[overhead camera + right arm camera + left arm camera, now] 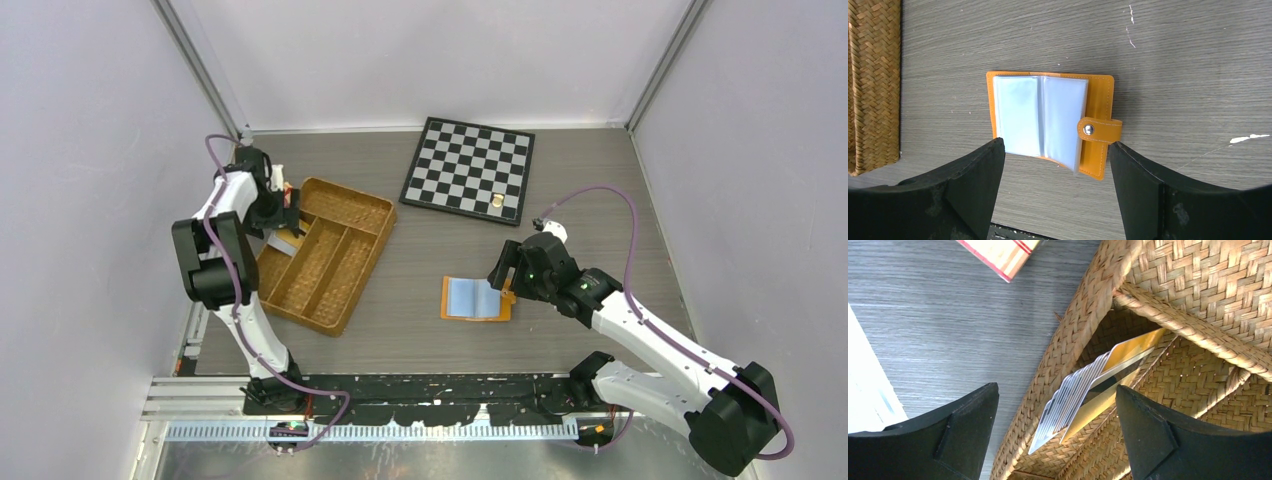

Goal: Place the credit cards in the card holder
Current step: Move the storage box to the center of the board.

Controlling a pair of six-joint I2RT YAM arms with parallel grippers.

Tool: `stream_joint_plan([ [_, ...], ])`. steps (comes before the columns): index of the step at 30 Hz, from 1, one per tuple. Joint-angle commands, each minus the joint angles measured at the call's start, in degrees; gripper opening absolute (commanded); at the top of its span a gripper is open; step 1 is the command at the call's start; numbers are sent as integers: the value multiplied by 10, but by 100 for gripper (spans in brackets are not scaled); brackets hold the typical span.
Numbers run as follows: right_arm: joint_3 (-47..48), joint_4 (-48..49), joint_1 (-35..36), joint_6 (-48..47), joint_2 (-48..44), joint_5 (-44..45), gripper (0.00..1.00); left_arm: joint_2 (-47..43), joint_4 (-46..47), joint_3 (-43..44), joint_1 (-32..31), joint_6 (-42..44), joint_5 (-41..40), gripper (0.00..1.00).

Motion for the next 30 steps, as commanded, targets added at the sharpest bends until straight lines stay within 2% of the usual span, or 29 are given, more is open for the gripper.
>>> stream_joint_plan([
  [1, 3, 14, -3, 8, -5, 4, 81, -38, 2, 14, 11, -1, -31, 88],
  [12, 8, 14, -3, 6, 1, 3, 81, -58, 4, 7, 14, -5, -36, 81],
  [17, 8, 14, -3, 6, 3, 2, 81, -59, 4, 6, 15, -5, -35, 65],
  [24, 8, 14, -3, 6, 6, 1, 81, -61, 2, 6, 15, -5, -32, 46],
  [26, 8, 14, -3, 6, 6, 1, 81, -64, 1, 6, 15, -5, -32, 36],
  [30, 10, 14, -3, 5, 5, 0, 81, -76, 0, 2, 15, -5, -35, 30],
])
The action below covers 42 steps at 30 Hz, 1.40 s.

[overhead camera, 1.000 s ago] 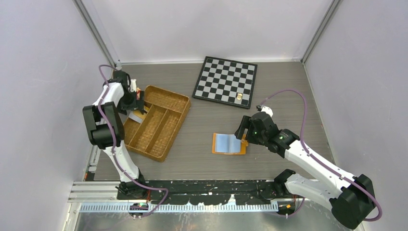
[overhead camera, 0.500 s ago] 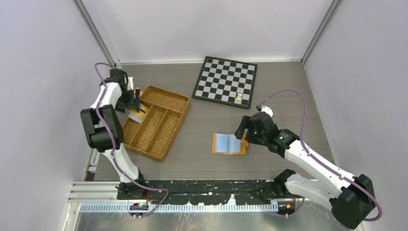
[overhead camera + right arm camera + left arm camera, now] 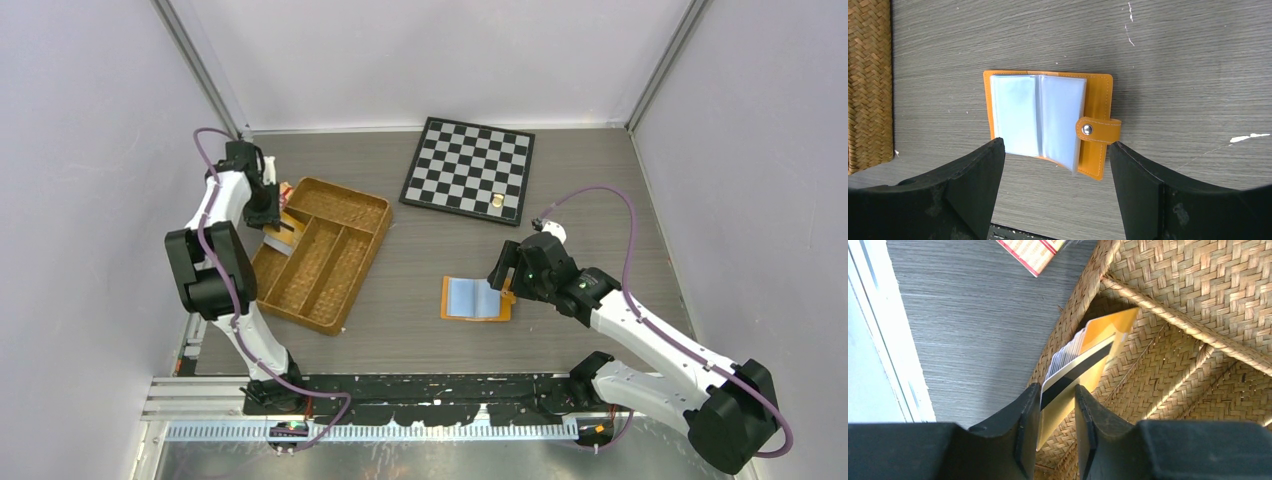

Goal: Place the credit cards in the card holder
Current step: Move the storage box to the center of the board, then pick up the credit card from the storage box.

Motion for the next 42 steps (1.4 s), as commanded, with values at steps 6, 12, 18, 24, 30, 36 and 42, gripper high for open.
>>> stream_joint_plan([
  [6, 9, 14, -3, 5, -2, 0, 81, -55, 5, -8, 6, 0, -12, 17],
  [12, 9, 14, -3, 5, -5, -1, 81, -63, 7, -15, 5, 2, 19, 17],
  [18, 8, 14, -3, 7, -7, -1, 81, -43, -12, -2, 0, 2, 26, 18],
  [24, 6, 15, -3, 7, -7, -1, 81, -54, -4, -11, -13, 10, -12, 25],
  [30, 7, 14, -3, 7, -8, -2, 81, -60, 1, -18, -35, 20, -86, 33],
  [36, 8, 15, -3, 7, -6, -2, 81, -61, 3, -20, -37, 22, -91, 30],
  [42, 6, 15, -3, 7, -7, -3, 81, -57, 2, -21, -37, 19, -110, 31],
])
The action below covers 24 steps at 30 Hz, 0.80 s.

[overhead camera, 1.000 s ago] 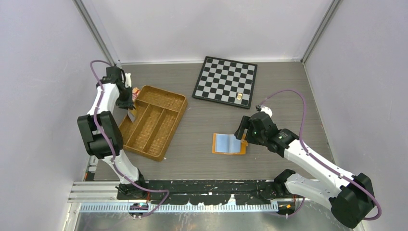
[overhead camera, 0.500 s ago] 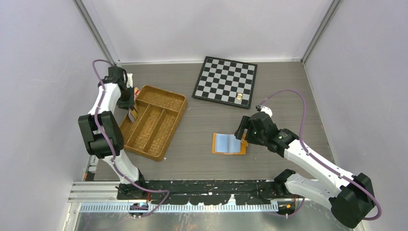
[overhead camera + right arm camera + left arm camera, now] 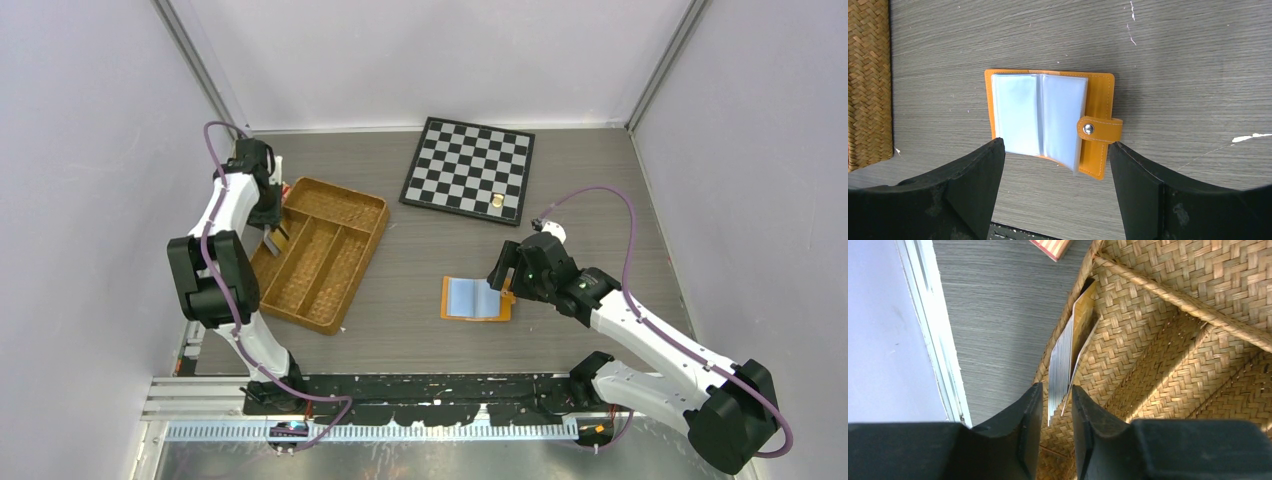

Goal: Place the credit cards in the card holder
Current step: Pick up the credit card from the storage box.

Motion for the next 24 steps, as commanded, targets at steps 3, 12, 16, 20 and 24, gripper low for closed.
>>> stream_joint_plan([
  [3, 7, 15, -3, 8, -6, 0, 81, -6, -3, 2, 0, -1, -40, 38],
  [12, 4, 15, -3, 8, -9, -1, 81, -44, 5, -8, -7, -26, 0, 52],
  [16, 2, 15, -3, 7, -12, -1, 81, -71, 24, -32, -10, -37, 7, 56],
  [20, 3, 15, -3, 7, -11, -1, 81, -88, 25, -50, -10, -53, 2, 54],
  [24, 4, 17, -3, 5, -7, -2, 81, -126, 41, -98, -5, -76, -30, 45],
])
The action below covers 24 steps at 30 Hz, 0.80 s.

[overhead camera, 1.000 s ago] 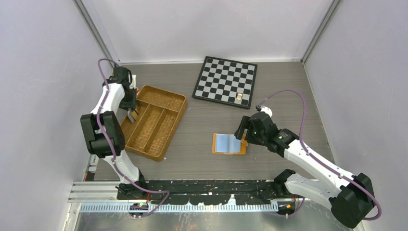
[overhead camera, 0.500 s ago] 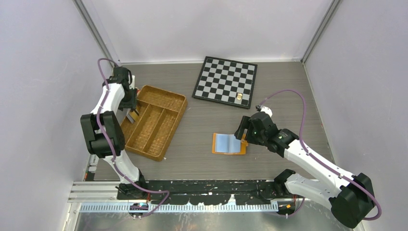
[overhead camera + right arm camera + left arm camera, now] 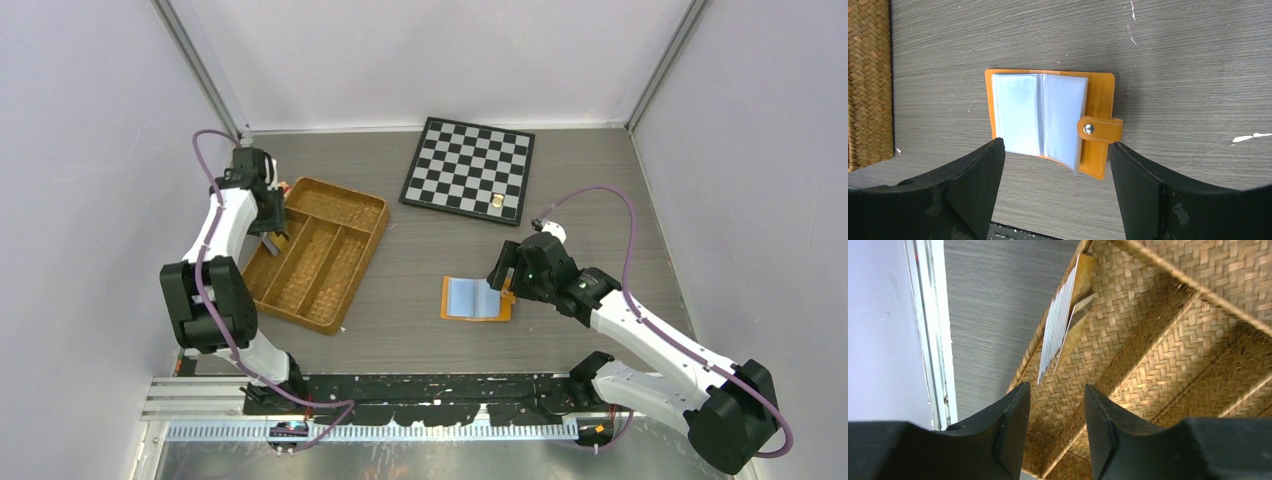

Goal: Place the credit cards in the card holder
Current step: Pick up the credit card from the storage box.

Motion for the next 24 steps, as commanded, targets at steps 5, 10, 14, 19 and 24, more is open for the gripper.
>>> stream_joint_plan([
  [5, 0, 27, -3, 2, -4, -11, 81, -40, 27, -43, 17, -32, -16, 38],
  [10, -4, 34, -3, 3, -1, -12, 81, -20, 27, -33, 26, -32, 0, 33],
  [14, -6, 43, -3, 6, 4, -15, 81, -5, 26, -22, 41, -31, 28, 29],
  [19, -7, 44, -4, 6, 7, -16, 81, 7, 26, -14, 44, -26, 40, 20],
  [24, -9, 44, -3, 5, 7, -14, 81, 14, 22, -9, 48, -25, 41, 13],
])
